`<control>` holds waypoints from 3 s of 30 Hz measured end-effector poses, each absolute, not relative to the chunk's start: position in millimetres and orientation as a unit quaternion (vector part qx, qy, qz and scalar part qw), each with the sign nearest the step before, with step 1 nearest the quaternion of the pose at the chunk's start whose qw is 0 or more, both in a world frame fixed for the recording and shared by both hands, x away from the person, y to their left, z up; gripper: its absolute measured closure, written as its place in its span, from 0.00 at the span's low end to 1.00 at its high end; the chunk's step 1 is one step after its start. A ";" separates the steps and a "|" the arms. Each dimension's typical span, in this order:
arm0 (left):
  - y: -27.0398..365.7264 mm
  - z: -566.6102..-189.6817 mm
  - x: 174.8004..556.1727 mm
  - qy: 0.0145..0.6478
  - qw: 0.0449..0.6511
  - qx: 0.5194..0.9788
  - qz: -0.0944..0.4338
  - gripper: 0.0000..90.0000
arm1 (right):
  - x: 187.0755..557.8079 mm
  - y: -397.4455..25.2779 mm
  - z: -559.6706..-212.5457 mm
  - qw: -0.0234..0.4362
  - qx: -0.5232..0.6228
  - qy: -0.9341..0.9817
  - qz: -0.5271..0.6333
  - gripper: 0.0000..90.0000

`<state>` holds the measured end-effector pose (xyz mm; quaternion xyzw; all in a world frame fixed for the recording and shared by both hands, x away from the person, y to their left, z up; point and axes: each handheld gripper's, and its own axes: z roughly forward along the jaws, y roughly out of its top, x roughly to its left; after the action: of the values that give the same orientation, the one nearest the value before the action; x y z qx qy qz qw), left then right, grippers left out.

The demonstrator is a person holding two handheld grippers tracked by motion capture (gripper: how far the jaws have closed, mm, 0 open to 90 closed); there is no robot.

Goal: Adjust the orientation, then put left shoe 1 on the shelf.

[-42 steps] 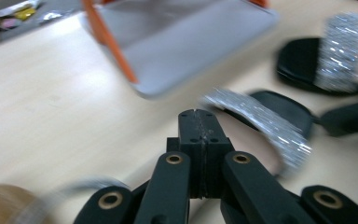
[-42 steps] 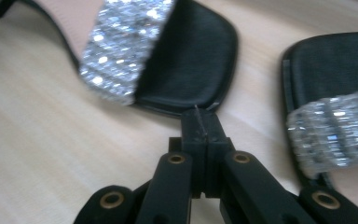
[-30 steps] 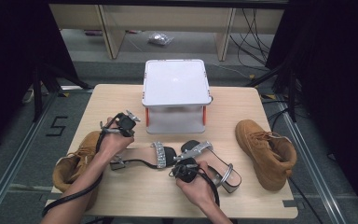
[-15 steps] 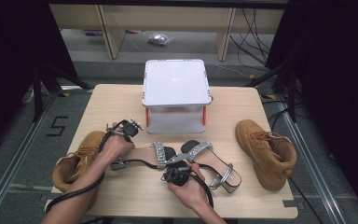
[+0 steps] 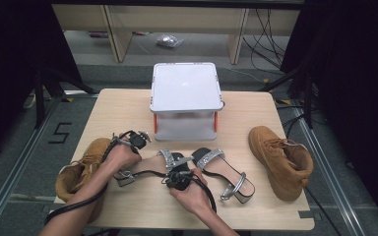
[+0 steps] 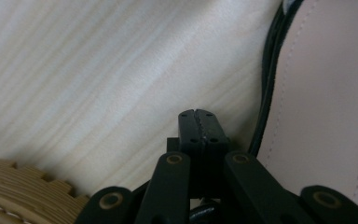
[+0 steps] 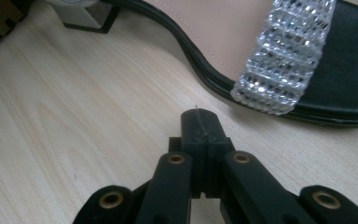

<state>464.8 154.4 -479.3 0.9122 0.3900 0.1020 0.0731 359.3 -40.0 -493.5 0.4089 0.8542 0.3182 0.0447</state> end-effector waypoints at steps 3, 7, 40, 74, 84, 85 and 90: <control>153.1 -480.3 458.7 0.399 0.074 0.909 0.091 1.00 | 360.4 -40.1 -494.5 0.047 0.409 0.854 0.318 1.00; 148.6 -479.3 448.5 0.393 0.079 0.915 0.050 1.00 | 364.0 -42.0 -497.0 0.053 0.411 0.855 0.313 1.00; 85.8 -485.6 391.5 0.346 0.196 0.917 -0.033 1.00 | 378.5 -86.1 -496.3 0.072 0.449 0.839 0.298 1.00; 139.4 -385.1 439.0 0.368 0.521 0.729 0.248 0.99 | 352.7 -90.9 -448.6 0.034 0.459 0.830 0.315 0.53; 122.6 -371.7 489.1 0.375 0.497 0.728 0.288 1.00 | 354.6 -72.3 -448.4 0.014 0.457 0.844 0.280 0.47; 121.6 -373.3 492.9 0.377 0.493 0.730 0.288 1.00 | 354.0 -70.4 -448.9 0.010 0.455 0.847 0.275 0.47; 119.8 -385.0 503.6 0.387 0.473 0.735 0.294 1.00 | 354.0 -60.2 -450.7 0.002 0.460 0.852 0.249 0.41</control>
<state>503.6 119.8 -385.0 0.7348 0.3875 0.2939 0.4728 354.0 -60.2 -450.7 0.4599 0.8524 0.2487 0.0024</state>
